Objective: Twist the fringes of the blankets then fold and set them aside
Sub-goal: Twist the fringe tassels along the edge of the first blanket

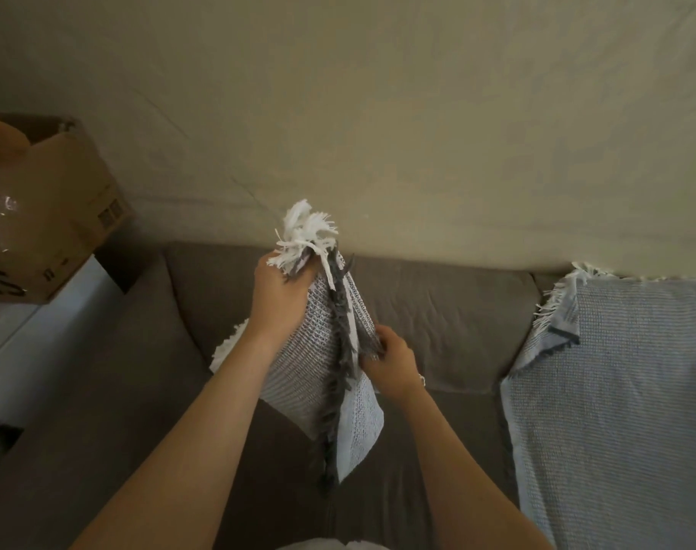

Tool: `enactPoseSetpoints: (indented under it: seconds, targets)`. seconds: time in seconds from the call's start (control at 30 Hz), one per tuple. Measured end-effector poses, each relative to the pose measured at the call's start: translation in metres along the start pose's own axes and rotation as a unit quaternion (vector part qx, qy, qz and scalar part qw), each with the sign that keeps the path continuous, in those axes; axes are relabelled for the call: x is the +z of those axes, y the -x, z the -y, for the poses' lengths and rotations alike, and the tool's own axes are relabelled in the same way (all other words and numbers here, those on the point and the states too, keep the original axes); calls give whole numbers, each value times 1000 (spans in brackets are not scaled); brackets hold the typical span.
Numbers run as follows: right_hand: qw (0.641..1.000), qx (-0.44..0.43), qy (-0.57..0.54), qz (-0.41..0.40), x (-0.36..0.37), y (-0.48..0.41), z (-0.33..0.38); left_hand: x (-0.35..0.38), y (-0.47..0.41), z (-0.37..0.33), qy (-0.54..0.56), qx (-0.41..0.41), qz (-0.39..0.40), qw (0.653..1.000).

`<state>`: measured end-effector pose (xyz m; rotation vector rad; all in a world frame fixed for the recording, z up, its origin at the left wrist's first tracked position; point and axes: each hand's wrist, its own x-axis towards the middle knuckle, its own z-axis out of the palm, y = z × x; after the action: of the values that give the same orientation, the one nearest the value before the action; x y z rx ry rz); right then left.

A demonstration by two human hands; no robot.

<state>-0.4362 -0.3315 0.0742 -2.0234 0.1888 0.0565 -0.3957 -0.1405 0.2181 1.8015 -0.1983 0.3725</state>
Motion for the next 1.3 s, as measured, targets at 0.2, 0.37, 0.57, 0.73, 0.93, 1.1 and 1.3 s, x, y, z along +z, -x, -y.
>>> enactPoseSetpoints:
  seconds: [0.2, 0.37, 0.57, 0.73, 0.93, 1.1, 1.3]
  targets:
    - [986, -24, 127, -102, -6, -10, -9, -11, -5, 8, -144, 58, -25, 987]
    - [974, -39, 125, -186, -28, -12, -7, -16, -4, 11, -205, 98, -22, 974]
    - [949, -41, 167, -264, -41, -6, -6, -9, 1, 11, -228, 98, -12, 969]
    - [914, -41, 293, -279, -27, 4, -19, -3, -1, 9, -233, 106, -20, 967]
    - [920, -182, 228, -260, -34, 8, -24, -1, -4, 3, -238, 104, -64, 964]
    - [927, -247, 214, -182, -13, 32, -17, 8, -11, -5, -271, 86, -73, 956]
    - [959, -194, 202, -37, 15, 41, 9, 23, -14, -13, -283, 79, -64, 954]
